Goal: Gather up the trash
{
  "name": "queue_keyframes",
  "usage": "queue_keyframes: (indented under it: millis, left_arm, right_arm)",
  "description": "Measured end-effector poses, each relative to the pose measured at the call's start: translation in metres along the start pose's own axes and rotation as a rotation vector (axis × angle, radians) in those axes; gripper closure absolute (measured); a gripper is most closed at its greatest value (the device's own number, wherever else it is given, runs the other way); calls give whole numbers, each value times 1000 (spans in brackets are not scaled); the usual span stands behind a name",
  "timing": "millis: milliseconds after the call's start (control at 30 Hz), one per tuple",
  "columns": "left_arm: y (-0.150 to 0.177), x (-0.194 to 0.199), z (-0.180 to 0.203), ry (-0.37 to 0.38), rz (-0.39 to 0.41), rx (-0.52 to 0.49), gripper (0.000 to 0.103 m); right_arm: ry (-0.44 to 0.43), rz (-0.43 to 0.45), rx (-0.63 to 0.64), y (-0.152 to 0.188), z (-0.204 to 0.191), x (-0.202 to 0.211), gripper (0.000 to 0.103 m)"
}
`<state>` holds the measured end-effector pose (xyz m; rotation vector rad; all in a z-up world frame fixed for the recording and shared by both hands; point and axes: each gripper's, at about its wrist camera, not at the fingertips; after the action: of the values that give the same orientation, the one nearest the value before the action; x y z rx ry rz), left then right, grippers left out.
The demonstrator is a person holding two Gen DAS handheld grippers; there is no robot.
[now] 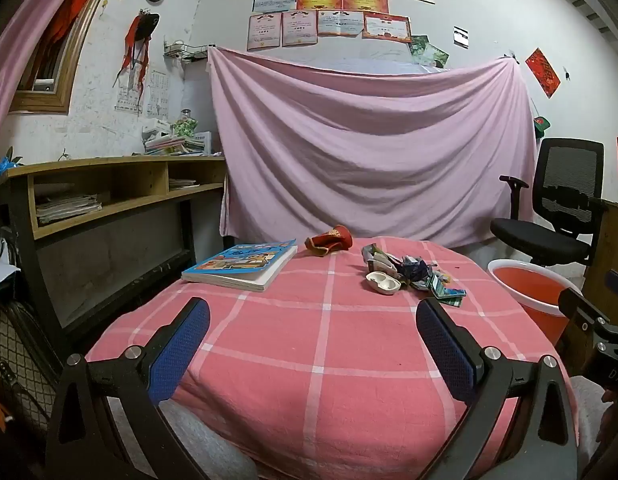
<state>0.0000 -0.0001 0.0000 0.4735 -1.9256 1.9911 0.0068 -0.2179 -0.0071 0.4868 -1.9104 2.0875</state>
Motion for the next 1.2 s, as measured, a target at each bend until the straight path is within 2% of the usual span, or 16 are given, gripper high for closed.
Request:
queue_keyframes:
  millis: [1200]
  left_arm:
    - [-1, -2, -1, -2, 0, -5, 2]
  right_arm:
    - [-2, 6, -5, 0, 0, 1, 0]
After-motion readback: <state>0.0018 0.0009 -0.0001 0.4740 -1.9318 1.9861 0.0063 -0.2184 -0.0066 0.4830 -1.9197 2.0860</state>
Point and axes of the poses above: each gripper's, at about its wrist camera, not at the fingertips, and x roughly against the way its jaws point, z to its right, y to its underside, and after that the axes turned 12 degrees about -z, right-handed
